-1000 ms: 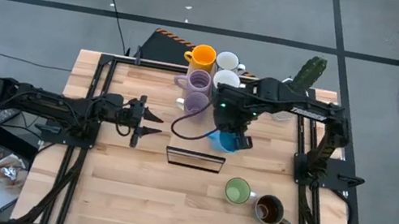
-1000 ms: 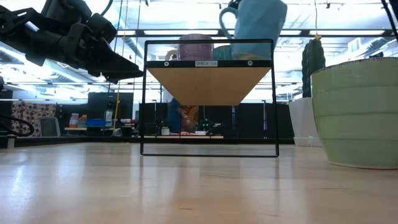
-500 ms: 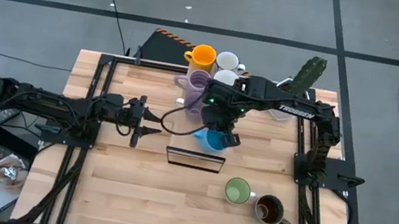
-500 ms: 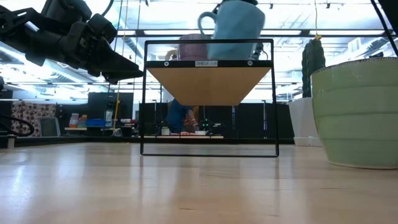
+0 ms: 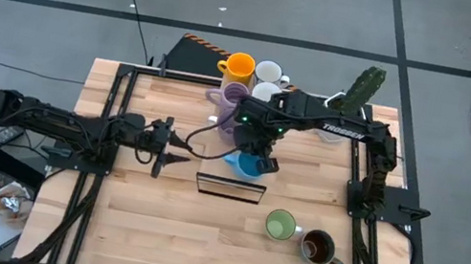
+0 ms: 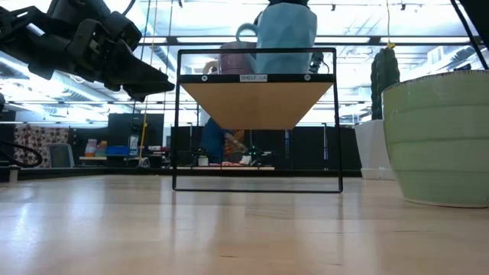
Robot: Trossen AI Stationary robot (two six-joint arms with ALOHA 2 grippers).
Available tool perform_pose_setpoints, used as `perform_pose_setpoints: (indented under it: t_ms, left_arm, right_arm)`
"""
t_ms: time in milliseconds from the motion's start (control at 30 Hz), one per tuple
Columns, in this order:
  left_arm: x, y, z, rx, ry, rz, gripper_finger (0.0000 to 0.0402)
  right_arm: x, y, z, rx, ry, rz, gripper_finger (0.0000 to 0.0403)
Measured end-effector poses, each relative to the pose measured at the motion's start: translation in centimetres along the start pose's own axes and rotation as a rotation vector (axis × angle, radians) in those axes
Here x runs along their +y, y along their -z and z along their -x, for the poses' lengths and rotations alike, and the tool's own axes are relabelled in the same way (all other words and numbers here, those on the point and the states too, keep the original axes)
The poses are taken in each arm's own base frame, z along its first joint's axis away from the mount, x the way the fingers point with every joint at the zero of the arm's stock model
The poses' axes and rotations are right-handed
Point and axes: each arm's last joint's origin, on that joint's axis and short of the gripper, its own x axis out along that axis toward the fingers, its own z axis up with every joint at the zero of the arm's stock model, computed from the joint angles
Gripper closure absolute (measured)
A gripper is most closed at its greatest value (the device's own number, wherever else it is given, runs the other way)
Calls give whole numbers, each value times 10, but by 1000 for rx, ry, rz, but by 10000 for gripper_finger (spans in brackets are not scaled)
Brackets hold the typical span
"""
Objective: Place coffee mugs
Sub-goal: Put the light blue mug on the shelf aligned with the purple mug
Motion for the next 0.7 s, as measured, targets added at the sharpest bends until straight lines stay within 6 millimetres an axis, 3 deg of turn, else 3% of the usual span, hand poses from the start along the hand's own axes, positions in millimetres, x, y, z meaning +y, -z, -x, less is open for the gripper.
perform_pose_setpoints:
  t_ms: [300,700]
  left_arm:
    - [-1,0,0,2,3,-1,230]
    - [-1,1,0,15,2,-1,230]
  right_arm:
    - [-1,-2,0,-25,-3,-10,336]
    - [-1,-2,5,-41,31,-21,243]
